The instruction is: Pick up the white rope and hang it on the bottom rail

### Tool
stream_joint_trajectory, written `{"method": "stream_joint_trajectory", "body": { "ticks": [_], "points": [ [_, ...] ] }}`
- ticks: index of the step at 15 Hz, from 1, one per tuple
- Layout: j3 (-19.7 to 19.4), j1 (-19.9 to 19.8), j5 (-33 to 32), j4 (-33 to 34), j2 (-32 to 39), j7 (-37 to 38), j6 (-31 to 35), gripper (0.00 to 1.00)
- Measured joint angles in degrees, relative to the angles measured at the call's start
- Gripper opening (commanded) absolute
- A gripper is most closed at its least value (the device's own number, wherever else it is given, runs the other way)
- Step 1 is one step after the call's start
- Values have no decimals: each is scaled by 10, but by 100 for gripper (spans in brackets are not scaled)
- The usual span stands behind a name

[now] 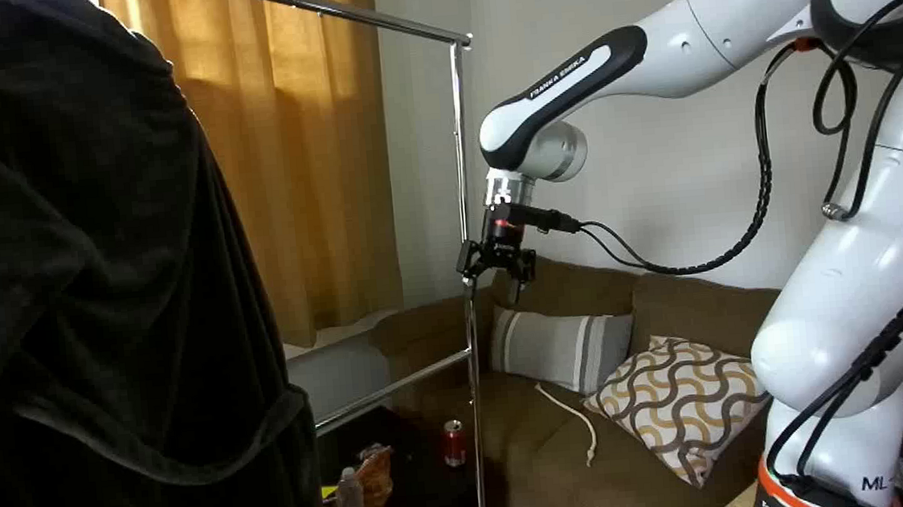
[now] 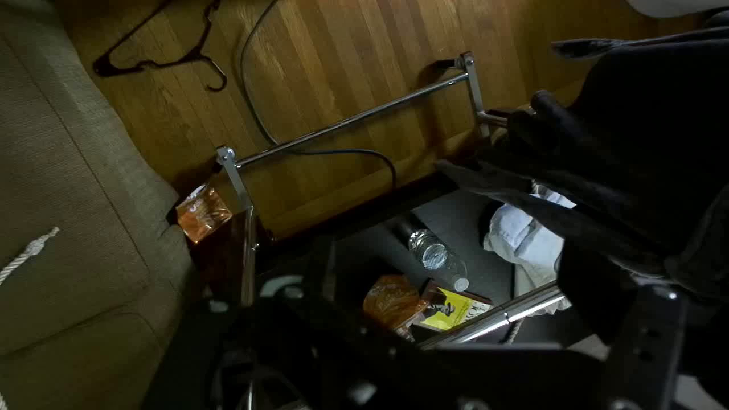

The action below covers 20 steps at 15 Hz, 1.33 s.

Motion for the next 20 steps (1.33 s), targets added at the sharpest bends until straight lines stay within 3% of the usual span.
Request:
{"method": "stream_joint_trajectory", "body": {
  "ticks": [9,12,15,20],
  "points": [
    [0,-3,0,0,1,4,0,100],
    [-17,-37,-1,5,18,33,12,100],
    [-49,-84,-13,7,52,39,68,100],
    [-61,-126,-139,8,123,64,187,100]
  ]
}}
